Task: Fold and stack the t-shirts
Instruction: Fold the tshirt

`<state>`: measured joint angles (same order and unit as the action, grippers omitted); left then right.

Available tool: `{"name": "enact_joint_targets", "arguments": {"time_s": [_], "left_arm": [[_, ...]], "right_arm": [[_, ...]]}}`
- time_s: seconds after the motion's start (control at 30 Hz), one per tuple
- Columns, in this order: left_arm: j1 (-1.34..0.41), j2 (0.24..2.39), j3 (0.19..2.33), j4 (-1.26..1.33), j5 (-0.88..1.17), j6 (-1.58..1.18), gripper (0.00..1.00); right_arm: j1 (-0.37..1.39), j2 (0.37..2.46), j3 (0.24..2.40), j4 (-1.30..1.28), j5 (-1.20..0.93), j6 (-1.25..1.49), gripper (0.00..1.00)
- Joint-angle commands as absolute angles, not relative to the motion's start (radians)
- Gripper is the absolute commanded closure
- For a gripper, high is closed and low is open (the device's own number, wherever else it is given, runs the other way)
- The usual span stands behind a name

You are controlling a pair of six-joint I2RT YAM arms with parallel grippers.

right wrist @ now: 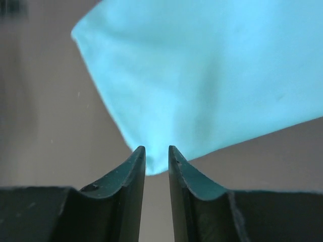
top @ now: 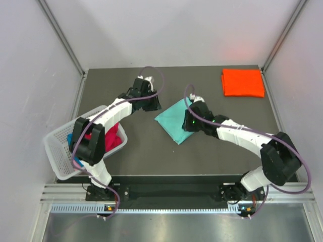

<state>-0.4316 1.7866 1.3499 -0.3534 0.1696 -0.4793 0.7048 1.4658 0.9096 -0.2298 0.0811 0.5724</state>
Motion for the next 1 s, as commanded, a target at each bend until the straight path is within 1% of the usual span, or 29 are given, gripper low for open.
{"name": "enact_joint_targets", "arguments": {"time_s": [0.0, 0.03, 0.1, 0.13, 0.17, 0.2, 0.27, 0.3, 0.37, 0.43, 0.5, 0.63, 0.67, 0.73, 0.77, 0.8, 0.87, 0.9, 0.93, 0.97], "left_arm": [[-0.457, 1.674, 1.171, -0.238, 0.323, -0.578, 0.64], [-0.46, 1.669, 1.139, -0.171, 0.354, -0.63, 0.64], [-0.475, 1.674, 1.077, -0.144, 0.373, -0.676, 0.64], [-0.485, 1.677, 1.065, -0.141, 0.365, -0.701, 0.64], [-0.492, 1.677, 1.04, -0.138, 0.354, -0.709, 0.63], [-0.506, 1.674, 1.026, -0.129, 0.333, -0.716, 0.6], [-0.512, 1.671, 0.964, -0.041, 0.342, -0.759, 0.57], [-0.512, 1.671, 0.939, -0.01, 0.357, -0.781, 0.53], [-0.514, 1.68, 0.896, 0.11, 0.4, -0.83, 0.52], [-0.52, 1.715, 0.899, 0.12, 0.405, -0.831, 0.5], [-0.529, 1.758, 0.922, 0.1, 0.394, -0.819, 0.47], [-0.531, 1.805, 0.948, 0.057, 0.322, -0.787, 0.47], [-0.529, 1.818, 0.951, 0.058, 0.305, -0.784, 0.48], [-0.528, 1.83, 0.96, 0.043, 0.295, -0.767, 0.53], [-0.52, 1.844, 0.98, 0.032, 0.288, -0.758, 0.63], [-0.517, 1.848, 0.991, 0.017, 0.281, -0.746, 0.69], [-0.499, 1.853, 1.028, -0.063, 0.261, -0.703, 0.8], [-0.476, 1.85, 1.037, -0.089, 0.226, -0.687, 0.88], [-0.462, 1.847, 1.046, -0.11, 0.209, -0.658, 0.9], [-0.433, 1.839, 1.063, -0.147, 0.195, -0.644, 0.92]], "right_arm": [[0.562, 1.463, 1.0, -0.291, 0.006, 0.491, 0.73], [0.536, 1.474, 1.014, -0.299, 0.003, 0.471, 0.7], [0.461, 1.509, 1.057, -0.314, -0.063, 0.407, 0.66], [0.436, 1.525, 1.071, -0.324, -0.083, 0.384, 0.6], [0.411, 1.567, 1.112, -0.34, -0.13, 0.336, 0.57], [0.366, 1.589, 1.135, -0.36, -0.149, 0.315, 0.54], [0.325, 1.623, 1.184, -0.399, -0.196, 0.263, 0.51], [0.289, 1.647, 1.195, -0.408, -0.208, 0.249, 0.5], [0.256, 1.666, 1.219, -0.41, -0.257, 0.212, 0.46], [0.215, 1.713, 1.245, -0.423, -0.285, 0.189, 0.43], [0.183, 1.767, 1.279, -0.437, -0.336, 0.157, 0.43], [0.149, 1.836, 1.312, -0.442, -0.39, 0.13, 0.44], [0.146, 1.853, 1.315, -0.442, -0.405, 0.126, 0.44], [0.141, 1.864, 1.304, -0.436, -0.416, 0.127, 0.5], [0.138, 1.867, 1.295, -0.433, -0.417, 0.13, 0.53], [0.138, 1.864, 1.283, -0.423, -0.419, 0.133, 0.58], [0.138, 1.844, 1.218, -0.397, -0.423, 0.161, 0.63], [0.14, 1.833, 1.191, -0.384, -0.428, 0.175, 0.65], [0.14, 1.819, 1.162, -0.349, -0.433, 0.192, 0.7], [0.143, 1.781, 1.094, -0.33, -0.44, 0.227, 0.72]]}}
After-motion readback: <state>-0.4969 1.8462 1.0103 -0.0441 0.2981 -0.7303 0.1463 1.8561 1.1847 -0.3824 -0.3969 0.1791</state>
